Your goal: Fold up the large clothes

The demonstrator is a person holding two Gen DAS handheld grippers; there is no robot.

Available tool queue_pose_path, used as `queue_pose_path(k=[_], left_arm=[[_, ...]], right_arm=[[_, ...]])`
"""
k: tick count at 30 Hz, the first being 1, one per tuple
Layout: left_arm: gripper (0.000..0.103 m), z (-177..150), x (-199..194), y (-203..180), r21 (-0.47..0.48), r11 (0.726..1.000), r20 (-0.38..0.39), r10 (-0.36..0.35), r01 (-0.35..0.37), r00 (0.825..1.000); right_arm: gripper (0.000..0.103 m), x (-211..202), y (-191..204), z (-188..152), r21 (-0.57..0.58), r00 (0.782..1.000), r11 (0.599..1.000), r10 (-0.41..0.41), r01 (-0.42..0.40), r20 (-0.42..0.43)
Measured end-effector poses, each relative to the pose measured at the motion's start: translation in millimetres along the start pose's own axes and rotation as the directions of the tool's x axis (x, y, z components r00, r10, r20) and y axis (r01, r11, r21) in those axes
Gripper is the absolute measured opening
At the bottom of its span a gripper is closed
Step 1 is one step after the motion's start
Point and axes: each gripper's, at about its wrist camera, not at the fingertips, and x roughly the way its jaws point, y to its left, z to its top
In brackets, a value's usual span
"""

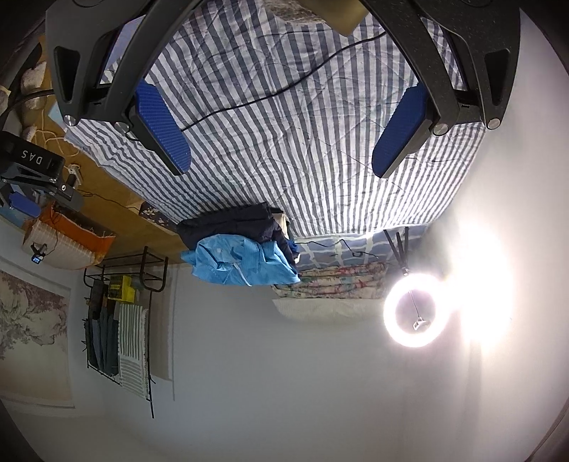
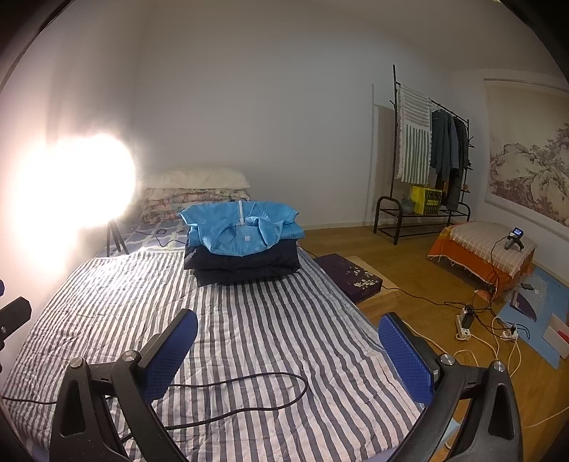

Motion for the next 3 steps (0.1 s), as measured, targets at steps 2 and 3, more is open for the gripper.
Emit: queue_pose_path(k=[2,3], left_arm=[[0.103,0.7,1.6,1.5,-0.009,1.0,-0.002,0.001,-0.001,1.0],[0.103,-0.3,2.3,0.7,-0.011,1.0,-0.005,0.0,0.0,1.0]], right_arm=[[0.103,1.1,-1.1,0.0,0.0,1.0,1.0,0.001,-0.001,-0.002],[0.103,2.1,-1.7,0.6,-0.001,1.0,1.0,0.003,-0.003,-0.002]])
